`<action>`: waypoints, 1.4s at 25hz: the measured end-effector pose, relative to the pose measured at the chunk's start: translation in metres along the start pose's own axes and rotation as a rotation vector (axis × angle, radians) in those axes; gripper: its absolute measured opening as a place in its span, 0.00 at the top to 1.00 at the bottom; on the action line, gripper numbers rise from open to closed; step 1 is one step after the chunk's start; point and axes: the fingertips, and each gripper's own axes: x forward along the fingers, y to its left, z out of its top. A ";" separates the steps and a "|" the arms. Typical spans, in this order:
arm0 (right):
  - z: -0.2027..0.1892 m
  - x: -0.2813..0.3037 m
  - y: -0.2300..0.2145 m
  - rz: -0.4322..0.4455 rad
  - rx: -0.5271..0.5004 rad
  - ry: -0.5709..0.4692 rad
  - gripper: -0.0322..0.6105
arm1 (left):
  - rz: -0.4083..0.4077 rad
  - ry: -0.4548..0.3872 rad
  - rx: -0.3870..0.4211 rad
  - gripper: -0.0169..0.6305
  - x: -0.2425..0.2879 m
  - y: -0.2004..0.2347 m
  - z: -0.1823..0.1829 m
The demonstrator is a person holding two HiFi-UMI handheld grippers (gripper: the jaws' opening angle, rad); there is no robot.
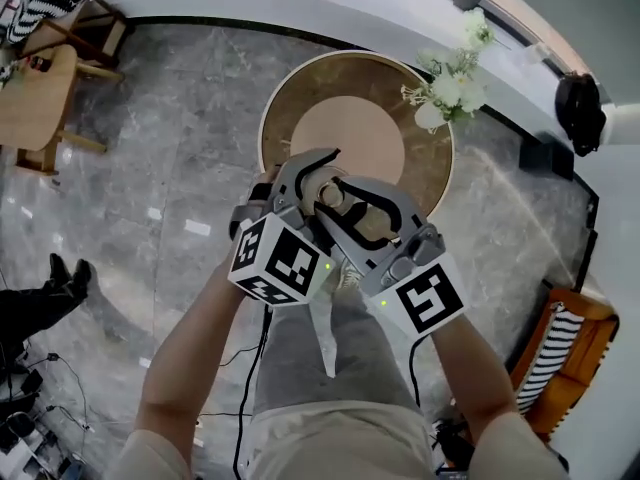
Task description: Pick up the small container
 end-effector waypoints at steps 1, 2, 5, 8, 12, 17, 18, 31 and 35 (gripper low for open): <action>0.012 -0.003 -0.001 -0.003 -0.004 -0.006 0.75 | 0.002 0.001 0.005 0.45 -0.005 0.002 0.010; 0.022 -0.006 -0.001 -0.003 -0.009 -0.008 0.75 | 0.003 0.001 0.007 0.45 -0.010 0.003 0.019; 0.053 -0.015 -0.001 -0.001 -0.027 -0.002 0.75 | 0.006 -0.001 0.012 0.45 -0.027 0.006 0.047; 0.085 -0.023 0.002 0.000 -0.049 -0.012 0.75 | 0.019 -0.010 0.022 0.45 -0.045 0.010 0.073; 0.130 -0.037 0.004 -0.004 -0.047 -0.072 0.75 | 0.033 -0.030 0.025 0.45 -0.068 0.014 0.112; 0.186 -0.056 0.009 0.009 -0.099 -0.101 0.75 | 0.062 -0.047 0.055 0.45 -0.101 0.019 0.162; 0.197 -0.061 0.011 0.010 -0.108 -0.104 0.75 | 0.064 -0.056 0.055 0.45 -0.108 0.018 0.173; 0.328 -0.125 0.043 0.013 -0.163 -0.211 0.75 | 0.139 -0.120 0.080 0.45 -0.200 0.006 0.297; 0.361 -0.142 0.056 0.021 -0.201 -0.248 0.75 | 0.163 -0.131 0.111 0.45 -0.225 -0.001 0.326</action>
